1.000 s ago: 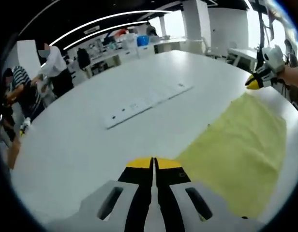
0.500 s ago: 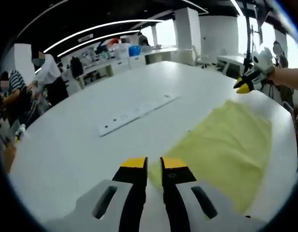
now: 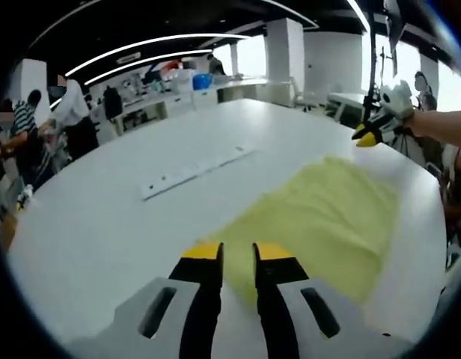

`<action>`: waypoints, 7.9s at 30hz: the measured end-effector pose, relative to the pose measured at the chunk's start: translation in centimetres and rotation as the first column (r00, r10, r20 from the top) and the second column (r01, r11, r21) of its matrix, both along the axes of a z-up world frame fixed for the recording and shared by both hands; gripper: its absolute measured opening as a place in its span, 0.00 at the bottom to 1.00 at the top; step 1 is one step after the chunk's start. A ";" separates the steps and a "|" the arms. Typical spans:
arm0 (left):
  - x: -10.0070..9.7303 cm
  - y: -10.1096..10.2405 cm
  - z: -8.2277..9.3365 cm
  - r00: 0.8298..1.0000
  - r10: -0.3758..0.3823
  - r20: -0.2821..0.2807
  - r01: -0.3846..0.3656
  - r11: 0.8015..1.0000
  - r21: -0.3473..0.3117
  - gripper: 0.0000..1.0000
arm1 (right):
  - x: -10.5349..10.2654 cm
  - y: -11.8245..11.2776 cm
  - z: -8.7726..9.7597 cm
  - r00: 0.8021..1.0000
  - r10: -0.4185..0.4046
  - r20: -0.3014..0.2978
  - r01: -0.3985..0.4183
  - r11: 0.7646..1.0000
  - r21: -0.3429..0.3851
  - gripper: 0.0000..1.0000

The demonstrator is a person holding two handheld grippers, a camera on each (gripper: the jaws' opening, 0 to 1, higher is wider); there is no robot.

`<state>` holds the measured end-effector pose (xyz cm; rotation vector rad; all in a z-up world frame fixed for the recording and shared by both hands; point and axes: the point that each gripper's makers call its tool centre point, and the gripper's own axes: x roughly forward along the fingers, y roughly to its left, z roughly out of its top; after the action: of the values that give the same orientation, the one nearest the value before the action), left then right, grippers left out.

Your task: Fold the garment on the visible template until the final outline fits inside the template.

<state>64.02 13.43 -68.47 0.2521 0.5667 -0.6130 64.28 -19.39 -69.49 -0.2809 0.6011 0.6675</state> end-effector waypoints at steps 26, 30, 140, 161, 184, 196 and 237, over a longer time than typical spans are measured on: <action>-6.9 0.2 -1.1 0.998 0.031 -0.056 -0.034 0.998 -0.050 0.12 | -5.7 -1.1 -0.8 0.999 -0.002 -0.035 0.003 1.000 0.028 0.13; -7.8 0.1 -1.4 0.997 0.038 -0.069 -0.042 0.997 -0.067 0.11 | -6.8 -1.2 -1.1 0.999 -0.005 -0.043 0.007 0.999 0.043 0.12; -14.6 0.8 -5.3 0.984 0.062 -0.169 -0.092 0.980 -0.178 0.20 | -14.0 -0.2 -5.2 0.998 0.025 -0.064 -0.021 0.998 0.062 0.10; -15.0 -1.8 -5.9 0.974 0.052 -0.220 -0.100 0.972 -0.212 0.00 | -15.7 -2.1 -5.4 0.998 0.036 -0.059 -0.035 0.999 0.017 0.00; -17.8 -3.3 -6.3 0.976 0.009 -0.218 -0.049 0.982 -0.182 0.00 | -20.4 -4.2 -5.6 0.997 -0.004 -0.077 0.009 0.998 0.061 0.00; -18.1 -2.9 -5.8 0.973 0.030 -0.229 -0.076 0.978 -0.197 0.05 | -19.7 -4.4 -4.3 0.998 -0.034 -0.050 0.038 0.996 0.086 0.06; -25.2 -3.0 1.1 0.994 -0.027 -0.110 0.003 0.978 -0.209 0.38 | -25.2 -4.3 2.0 0.998 -0.037 -0.041 0.045 0.979 0.199 0.42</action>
<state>38.78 10.46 -67.36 0.0235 0.6044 -0.6990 39.07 -23.64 -67.45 -0.0684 0.5688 0.6892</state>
